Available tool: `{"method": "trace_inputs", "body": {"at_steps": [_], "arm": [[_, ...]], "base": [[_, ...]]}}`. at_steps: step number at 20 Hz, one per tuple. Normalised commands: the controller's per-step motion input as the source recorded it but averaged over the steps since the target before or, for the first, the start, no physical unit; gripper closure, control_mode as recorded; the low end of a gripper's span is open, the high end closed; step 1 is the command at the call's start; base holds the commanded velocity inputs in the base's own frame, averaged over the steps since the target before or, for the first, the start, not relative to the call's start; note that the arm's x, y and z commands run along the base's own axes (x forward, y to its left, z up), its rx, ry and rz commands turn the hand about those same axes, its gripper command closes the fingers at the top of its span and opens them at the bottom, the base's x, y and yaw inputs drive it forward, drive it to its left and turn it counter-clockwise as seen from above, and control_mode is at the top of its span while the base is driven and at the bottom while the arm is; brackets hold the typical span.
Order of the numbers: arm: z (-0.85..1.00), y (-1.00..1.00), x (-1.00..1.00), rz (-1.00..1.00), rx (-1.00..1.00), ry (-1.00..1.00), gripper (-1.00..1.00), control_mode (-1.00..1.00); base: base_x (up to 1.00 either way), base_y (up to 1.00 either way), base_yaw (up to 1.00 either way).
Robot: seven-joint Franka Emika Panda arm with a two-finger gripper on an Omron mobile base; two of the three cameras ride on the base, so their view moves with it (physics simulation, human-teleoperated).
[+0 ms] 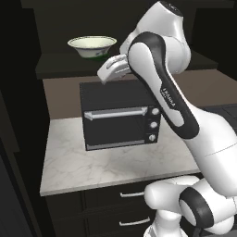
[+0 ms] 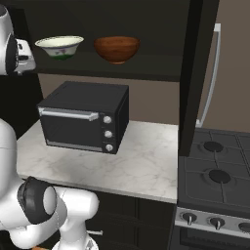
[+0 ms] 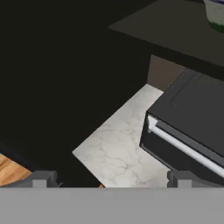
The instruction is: Move the bowls from the cabinet to the plates on the dining table.
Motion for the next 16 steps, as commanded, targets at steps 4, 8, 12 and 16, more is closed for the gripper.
{"method": "trace_inputs", "body": {"at_steps": [4, 8, 12, 16], "arm": [[0.0, -0.24, 0.0, -0.06, -0.17, -0.06, -1.0, -1.0], [-0.01, -0.27, 0.0, -0.06, -0.17, -0.08, -1.0, -1.0], [-0.02, -0.3, 0.0, -0.06, -0.17, -0.12, -1.0, -1.0], [-0.09, -0.35, -0.01, -0.04, -0.16, -0.15, -1.0, -1.0]], "base": [[0.0, 0.0, 0.0], [0.0, 0.0, 0.0], [0.0, 0.0, 0.0], [0.0, 0.0, 0.0]]}}
